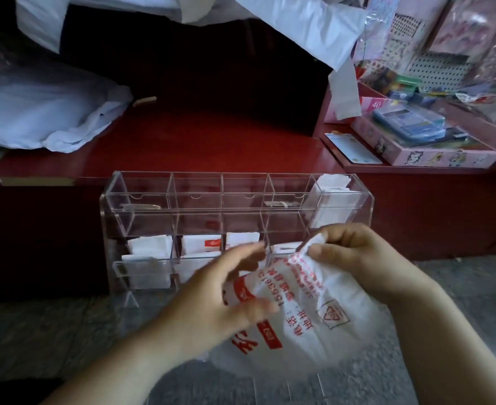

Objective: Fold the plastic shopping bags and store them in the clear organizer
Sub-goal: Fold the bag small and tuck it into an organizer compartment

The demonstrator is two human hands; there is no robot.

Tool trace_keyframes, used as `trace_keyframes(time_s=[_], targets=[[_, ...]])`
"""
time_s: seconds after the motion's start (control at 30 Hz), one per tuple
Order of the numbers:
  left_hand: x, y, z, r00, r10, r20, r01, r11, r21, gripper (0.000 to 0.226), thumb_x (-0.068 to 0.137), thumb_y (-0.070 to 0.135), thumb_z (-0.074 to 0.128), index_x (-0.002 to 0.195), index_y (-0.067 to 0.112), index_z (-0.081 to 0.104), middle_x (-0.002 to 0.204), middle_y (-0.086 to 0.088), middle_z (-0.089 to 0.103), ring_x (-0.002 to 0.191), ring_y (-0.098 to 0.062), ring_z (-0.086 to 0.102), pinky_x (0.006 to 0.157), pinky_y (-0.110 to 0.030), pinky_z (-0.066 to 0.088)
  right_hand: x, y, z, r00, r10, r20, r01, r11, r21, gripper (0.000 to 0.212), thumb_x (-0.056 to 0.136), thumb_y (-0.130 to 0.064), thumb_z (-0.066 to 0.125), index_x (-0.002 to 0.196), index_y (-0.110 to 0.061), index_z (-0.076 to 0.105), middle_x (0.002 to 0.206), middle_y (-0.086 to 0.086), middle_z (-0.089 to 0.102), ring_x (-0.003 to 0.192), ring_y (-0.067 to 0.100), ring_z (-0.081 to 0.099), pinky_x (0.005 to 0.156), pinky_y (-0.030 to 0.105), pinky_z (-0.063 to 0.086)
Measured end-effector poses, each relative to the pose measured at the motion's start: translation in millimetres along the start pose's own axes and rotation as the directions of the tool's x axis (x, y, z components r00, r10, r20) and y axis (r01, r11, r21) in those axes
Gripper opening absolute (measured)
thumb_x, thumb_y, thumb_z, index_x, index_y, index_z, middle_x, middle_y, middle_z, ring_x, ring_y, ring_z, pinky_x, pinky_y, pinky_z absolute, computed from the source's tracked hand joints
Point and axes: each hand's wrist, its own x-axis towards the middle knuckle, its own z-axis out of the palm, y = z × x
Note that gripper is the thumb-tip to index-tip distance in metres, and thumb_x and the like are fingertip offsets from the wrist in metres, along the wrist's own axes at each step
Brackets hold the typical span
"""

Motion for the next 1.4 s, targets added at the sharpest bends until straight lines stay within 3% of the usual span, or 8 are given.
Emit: trace_keyframes(time_s=[0.13, 0.2, 0.37, 0.5, 0.63, 0.8, 1.1, 1.4], targets=[[4, -1, 27, 0.993, -0.058, -0.107, 0.066, 0.995, 0.078, 0.016, 0.066, 0.032, 0.078, 0.070, 0.029, 0.062, 0.069, 0.022, 0.068, 0.065, 0.006, 0.062, 0.062, -0.015, 0.048, 6, 7, 12, 1.000, 0.013, -0.017, -0.013, 1.000, 0.022, 0.010, 0.067, -0.022, 0.076, 0.064, -0.015, 0.069, 0.061, 0.000, 0.067, 0.055, 0.010, 0.061, 0.053, 0.020, 0.050], [7, -2, 23, 0.972, -0.109, -0.210, 0.112, 0.994, 0.002, 0.015, 0.071, 0.020, 0.075, 0.059, 0.022, 0.065, 0.060, 0.010, 0.068, 0.056, -0.004, 0.062, 0.059, -0.022, 0.048, 5, 6, 10, 0.998, -0.024, -0.056, 0.030, 0.995, 0.098, 0.009, 0.066, -0.018, 0.072, 0.073, -0.015, 0.067, 0.066, -0.001, 0.068, 0.059, 0.008, 0.063, 0.054, 0.018, 0.050], [9, 4, 15, 0.917, -0.164, -0.364, 0.076, 0.967, -0.243, 0.011, 0.077, 0.018, 0.066, 0.067, 0.024, 0.065, 0.064, 0.016, 0.070, 0.063, -0.004, 0.068, 0.055, -0.016, 0.052, -2, -2, 3, 0.996, -0.038, 0.086, 0.026, 0.991, 0.134, 0.061, 0.042, -0.050, 0.085, 0.091, -0.017, 0.066, 0.086, 0.001, 0.070, 0.079, 0.014, 0.067, 0.065, 0.021, 0.051], [15, -9, 13, 0.926, -0.291, -0.242, 0.241, 0.946, -0.216, 0.005, 0.081, 0.029, 0.061, 0.081, 0.025, 0.065, 0.077, 0.013, 0.072, 0.082, -0.012, 0.068, 0.076, -0.030, 0.053, 8, 8, 10, 0.974, 0.071, -0.215, -0.089, 0.993, -0.076, 0.017, 0.072, -0.010, 0.075, 0.071, -0.011, 0.058, 0.061, -0.002, 0.066, 0.056, 0.007, 0.061, 0.057, 0.024, 0.046], [13, -9, 7, 0.963, -0.248, -0.106, 0.211, 0.937, -0.280, 0.034, 0.067, 0.052, 0.070, 0.087, 0.024, 0.063, 0.081, 0.014, 0.073, 0.079, -0.005, 0.069, 0.069, -0.018, 0.053, 11, 11, 21, 0.954, 0.072, -0.290, -0.140, 0.965, -0.222, 0.020, 0.076, -0.002, 0.068, 0.064, -0.014, 0.059, 0.058, -0.005, 0.065, 0.057, 0.007, 0.061, 0.058, 0.024, 0.050], [12, -2, 7, 0.931, -0.224, -0.290, 0.108, 0.924, -0.366, 0.019, 0.062, 0.039, 0.067, 0.065, 0.021, 0.071, 0.070, 0.002, 0.073, 0.068, -0.015, 0.070, 0.069, -0.035, 0.054, 9, 7, 40, 0.961, -0.053, -0.271, 0.022, 0.993, -0.115, 0.023, 0.072, 0.001, 0.070, 0.075, -0.020, 0.061, 0.068, -0.009, 0.066, 0.060, 0.001, 0.062, 0.055, 0.015, 0.050], [6, 13, -5, 0.777, -0.170, -0.606, -0.089, 0.923, -0.373, 0.007, 0.054, 0.034, 0.063, 0.051, 0.034, 0.069, 0.055, 0.008, 0.068, 0.054, -0.011, 0.067, 0.051, -0.029, 0.055, 7, 9, 55, 0.940, -0.097, -0.327, 0.131, 0.988, 0.082, 0.015, 0.064, -0.024, 0.076, 0.071, -0.013, 0.069, 0.067, 0.000, 0.071, 0.064, 0.014, 0.065, 0.060, 0.025, 0.054], [-4, 28, -12, 0.799, -0.045, -0.600, -0.208, 0.915, -0.346, 0.014, 0.053, 0.050, 0.073, 0.052, 0.036, 0.069, 0.061, 0.011, 0.070, 0.059, -0.009, 0.069, 0.044, -0.021, 0.052, -4, -2, 61, 0.936, -0.256, -0.242, 0.256, 0.966, -0.034, 0.065, 0.066, -0.061, 0.065, 0.059, 0.003, 0.057, 0.051, 0.005, 0.056, 0.053, 0.006, 0.051, 0.050, 0.012, 0.039]])
